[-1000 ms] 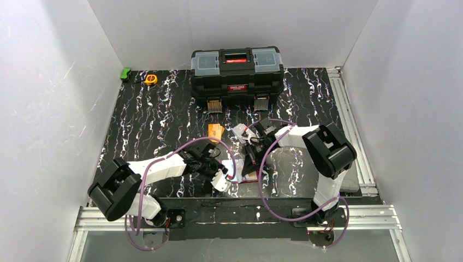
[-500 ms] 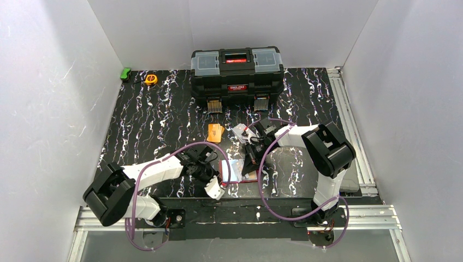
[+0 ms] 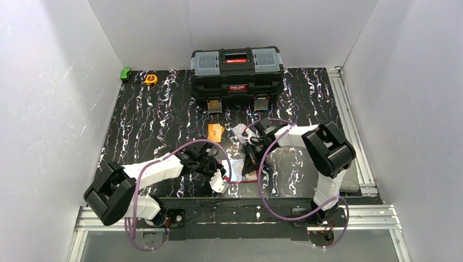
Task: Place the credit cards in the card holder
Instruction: Insert the credit card into the card holder.
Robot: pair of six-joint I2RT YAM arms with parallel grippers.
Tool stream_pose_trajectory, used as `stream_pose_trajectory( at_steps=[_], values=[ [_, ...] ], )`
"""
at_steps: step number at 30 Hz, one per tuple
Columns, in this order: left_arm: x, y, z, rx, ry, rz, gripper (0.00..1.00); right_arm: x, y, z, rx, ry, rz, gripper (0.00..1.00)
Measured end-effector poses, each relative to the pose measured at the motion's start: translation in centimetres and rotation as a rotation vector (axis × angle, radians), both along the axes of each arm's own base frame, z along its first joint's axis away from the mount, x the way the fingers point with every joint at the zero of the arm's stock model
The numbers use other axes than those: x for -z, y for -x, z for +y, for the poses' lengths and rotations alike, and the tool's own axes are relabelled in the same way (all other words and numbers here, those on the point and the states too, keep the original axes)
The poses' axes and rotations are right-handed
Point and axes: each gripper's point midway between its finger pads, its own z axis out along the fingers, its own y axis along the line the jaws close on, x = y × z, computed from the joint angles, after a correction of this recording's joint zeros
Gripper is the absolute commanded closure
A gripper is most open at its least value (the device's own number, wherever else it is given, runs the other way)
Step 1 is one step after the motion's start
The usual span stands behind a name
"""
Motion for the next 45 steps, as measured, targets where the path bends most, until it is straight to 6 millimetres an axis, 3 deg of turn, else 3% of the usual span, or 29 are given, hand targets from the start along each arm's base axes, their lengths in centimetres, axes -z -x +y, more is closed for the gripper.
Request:
stream_pose_trajectory(
  at_steps=[5,15,45],
  values=[
    [1.7,-0.3,-0.3,0.012,-0.042,0.038,0.79,0.0,0.0,0.0,0.001,-0.001,0.0,0.99],
    [1.7,-0.6,-0.7,0.075,-0.071,0.026,0.84,0.2,-0.2,0.0,0.03,0.011,0.002,0.99],
    [1.8,0.2,-0.7,0.15,-0.082,-0.004,0.86,0.4,-1.1,0.2,0.14,-0.043,0.011,0.99]
  ],
)
